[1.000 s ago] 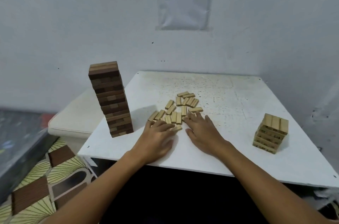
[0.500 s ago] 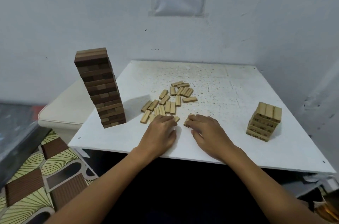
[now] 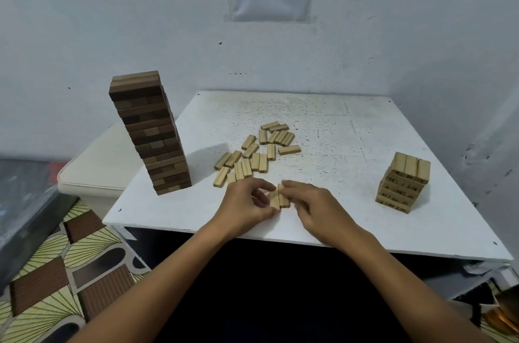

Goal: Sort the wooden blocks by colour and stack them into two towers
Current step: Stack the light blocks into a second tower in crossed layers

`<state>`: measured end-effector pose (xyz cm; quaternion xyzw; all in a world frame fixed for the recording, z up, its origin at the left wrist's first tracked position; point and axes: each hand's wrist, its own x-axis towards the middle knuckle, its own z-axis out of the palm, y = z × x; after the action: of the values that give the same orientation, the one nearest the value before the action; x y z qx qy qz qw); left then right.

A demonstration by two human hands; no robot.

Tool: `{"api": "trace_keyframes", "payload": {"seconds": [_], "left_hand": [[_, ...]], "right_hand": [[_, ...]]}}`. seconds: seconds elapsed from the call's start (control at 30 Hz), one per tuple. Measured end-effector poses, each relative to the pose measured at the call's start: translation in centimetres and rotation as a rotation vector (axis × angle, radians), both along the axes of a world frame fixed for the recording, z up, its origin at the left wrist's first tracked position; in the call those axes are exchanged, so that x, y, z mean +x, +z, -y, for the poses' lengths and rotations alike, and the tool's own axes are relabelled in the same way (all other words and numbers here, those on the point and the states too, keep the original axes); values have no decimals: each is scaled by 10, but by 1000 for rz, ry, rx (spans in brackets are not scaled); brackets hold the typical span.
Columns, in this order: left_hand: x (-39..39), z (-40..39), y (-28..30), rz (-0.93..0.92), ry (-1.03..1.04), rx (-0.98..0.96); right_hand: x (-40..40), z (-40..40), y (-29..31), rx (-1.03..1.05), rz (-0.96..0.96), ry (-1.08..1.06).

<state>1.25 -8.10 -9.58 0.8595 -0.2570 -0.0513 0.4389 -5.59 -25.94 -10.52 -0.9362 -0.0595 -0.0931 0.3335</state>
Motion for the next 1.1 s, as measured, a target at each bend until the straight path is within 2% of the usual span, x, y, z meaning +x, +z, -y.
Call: {"api": "trace_keyframes", "payload": {"seconds": [0.17, 0.37, 0.53, 0.77, 1.0, 1.1], "left_hand": [[5, 2, 2, 142, -77, 146], [13, 8, 4, 98, -166, 225], [9, 11, 3, 131, -150, 151], [6, 14, -1, 141, -145, -13], [0, 22, -7, 176, -163, 17], [4, 22, -3, 105, -225, 37]], "right_hand": [[-1, 4, -1, -44, 14, -131], [-2, 8, 4, -40, 5, -196], [-1, 4, 9, 60, -53, -146], [1, 6, 16, 212, -112, -226], [-4, 5, 17, 206, -93, -289], [-7, 5, 17, 200, -71, -268]]}}
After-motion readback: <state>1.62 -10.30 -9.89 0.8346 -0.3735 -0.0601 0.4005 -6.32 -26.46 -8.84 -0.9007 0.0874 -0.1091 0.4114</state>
